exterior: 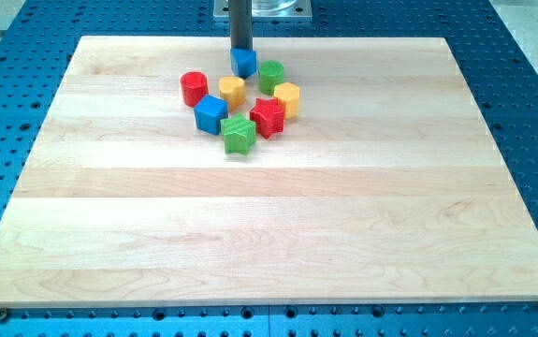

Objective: Push the red circle to the top left of the heart

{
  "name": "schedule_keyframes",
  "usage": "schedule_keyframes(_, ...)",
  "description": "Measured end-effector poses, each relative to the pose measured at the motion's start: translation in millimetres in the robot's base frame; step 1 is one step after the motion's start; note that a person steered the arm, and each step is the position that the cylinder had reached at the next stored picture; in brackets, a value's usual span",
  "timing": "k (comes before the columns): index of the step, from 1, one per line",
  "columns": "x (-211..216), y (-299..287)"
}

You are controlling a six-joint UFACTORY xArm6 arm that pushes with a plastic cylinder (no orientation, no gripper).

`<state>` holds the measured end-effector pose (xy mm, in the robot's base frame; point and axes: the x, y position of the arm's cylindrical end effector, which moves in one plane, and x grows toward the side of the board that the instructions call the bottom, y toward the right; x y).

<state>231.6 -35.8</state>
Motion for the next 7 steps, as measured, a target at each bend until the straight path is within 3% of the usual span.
schedule_keyframes(1, -3, -45)
schedule_keyframes(2, 8, -148)
schedule_keyframes(3, 49, -211)
schedule_keyframes(4, 96, -212)
schedule_keyframes(7, 100, -123)
